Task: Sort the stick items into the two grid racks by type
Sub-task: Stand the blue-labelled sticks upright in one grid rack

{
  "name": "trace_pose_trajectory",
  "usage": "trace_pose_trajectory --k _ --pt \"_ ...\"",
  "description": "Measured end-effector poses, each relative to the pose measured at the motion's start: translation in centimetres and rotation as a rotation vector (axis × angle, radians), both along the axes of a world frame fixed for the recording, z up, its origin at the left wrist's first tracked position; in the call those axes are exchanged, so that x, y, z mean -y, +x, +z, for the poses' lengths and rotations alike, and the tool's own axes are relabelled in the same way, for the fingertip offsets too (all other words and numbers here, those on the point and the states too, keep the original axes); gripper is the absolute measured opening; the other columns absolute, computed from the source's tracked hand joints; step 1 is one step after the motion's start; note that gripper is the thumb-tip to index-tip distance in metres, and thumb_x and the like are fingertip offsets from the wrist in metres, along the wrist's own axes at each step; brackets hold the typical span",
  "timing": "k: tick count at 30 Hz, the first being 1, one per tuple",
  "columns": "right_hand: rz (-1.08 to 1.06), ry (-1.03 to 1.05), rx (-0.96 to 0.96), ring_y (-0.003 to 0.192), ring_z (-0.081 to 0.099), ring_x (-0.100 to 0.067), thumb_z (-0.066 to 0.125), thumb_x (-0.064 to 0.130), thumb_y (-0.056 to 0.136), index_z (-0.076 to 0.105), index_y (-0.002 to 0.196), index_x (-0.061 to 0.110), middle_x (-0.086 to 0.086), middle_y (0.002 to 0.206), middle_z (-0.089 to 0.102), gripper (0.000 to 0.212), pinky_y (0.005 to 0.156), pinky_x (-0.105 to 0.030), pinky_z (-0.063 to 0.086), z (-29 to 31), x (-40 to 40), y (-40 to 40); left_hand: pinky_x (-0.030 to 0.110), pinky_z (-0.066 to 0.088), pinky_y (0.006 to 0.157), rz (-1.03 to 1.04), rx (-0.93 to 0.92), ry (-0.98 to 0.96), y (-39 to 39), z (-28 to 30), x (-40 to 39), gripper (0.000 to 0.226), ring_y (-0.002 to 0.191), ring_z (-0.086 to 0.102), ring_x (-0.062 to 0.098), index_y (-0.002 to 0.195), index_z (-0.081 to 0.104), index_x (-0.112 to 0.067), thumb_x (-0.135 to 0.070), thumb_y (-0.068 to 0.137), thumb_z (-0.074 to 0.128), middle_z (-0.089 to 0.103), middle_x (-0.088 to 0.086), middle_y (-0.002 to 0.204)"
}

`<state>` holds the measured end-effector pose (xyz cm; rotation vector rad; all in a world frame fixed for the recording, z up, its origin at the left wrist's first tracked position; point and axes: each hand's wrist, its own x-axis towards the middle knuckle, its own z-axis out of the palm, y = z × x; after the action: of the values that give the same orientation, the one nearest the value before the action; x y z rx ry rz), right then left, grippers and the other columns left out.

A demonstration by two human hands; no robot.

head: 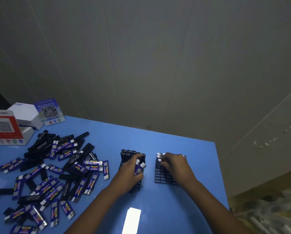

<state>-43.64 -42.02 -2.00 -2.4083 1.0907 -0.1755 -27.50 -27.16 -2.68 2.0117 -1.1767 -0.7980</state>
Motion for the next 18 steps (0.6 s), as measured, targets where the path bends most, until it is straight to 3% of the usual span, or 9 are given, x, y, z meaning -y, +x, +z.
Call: trace_pose_trajectory --k 3,6,12,16,18 --pt "-0.013 0.046 0.098 0.076 0.064 -0.013 0.065 0.019 0.090 0.066 0.091 0.016 0.002 0.080 0.070 0.003 0.075 -0.031 0.054 0.8 -0.3 -0.4 0.022 0.048 0.078 -0.004 0.012 0.002 -0.2 0.2 -0.1 0.061 0.088 0.056 0.011 0.139 0.037 -0.035 -0.017 0.087 0.064 0.055 -0.003 0.111" --pt "0.018 0.262 0.255 0.073 0.066 -0.008 0.071 0.012 0.088 0.072 0.091 0.016 0.003 0.079 0.072 0.005 0.073 -0.019 0.053 2.3 -1.4 -0.5 0.032 0.052 0.090 -0.012 0.031 -0.008 -0.8 0.5 -0.1 0.060 0.098 0.058 0.012 0.137 0.038 -0.035 -0.018 0.086 0.064 0.055 -0.006 0.117" --pt "0.086 0.509 0.397 0.086 0.071 -0.019 0.079 0.019 0.086 0.075 0.091 0.028 0.000 0.087 0.075 0.012 0.085 -0.034 0.059 3.9 -3.0 -1.2 0.029 0.054 0.084 -0.037 0.002 -0.026 -2.6 1.0 0.0 0.059 0.095 0.061 0.010 0.139 0.038 -0.030 -0.018 0.088 0.064 0.058 -0.002 0.116" --pt "0.084 0.558 0.414 0.091 0.072 -0.021 0.080 0.021 0.084 0.077 0.095 0.022 -0.001 0.090 0.076 0.012 0.089 -0.041 0.058 3.9 -3.9 -2.0 0.016 0.048 0.067 -0.069 -0.008 -0.011 -3.7 1.0 -0.2 0.061 0.084 0.061 0.006 0.141 0.037 -0.028 -0.016 0.087 0.063 0.059 -0.003 0.105" --pt "0.097 0.566 0.423 0.089 0.073 -0.021 0.081 0.018 0.084 0.077 0.093 0.022 -0.002 0.088 0.076 0.011 0.088 -0.041 0.059 4.0 -4.2 -2.5 0.020 0.050 0.070 -0.079 0.010 -0.003 -4.2 0.9 -0.4 0.062 0.087 0.061 0.007 0.140 0.036 -0.030 -0.018 0.086 0.064 0.060 -0.002 0.109"
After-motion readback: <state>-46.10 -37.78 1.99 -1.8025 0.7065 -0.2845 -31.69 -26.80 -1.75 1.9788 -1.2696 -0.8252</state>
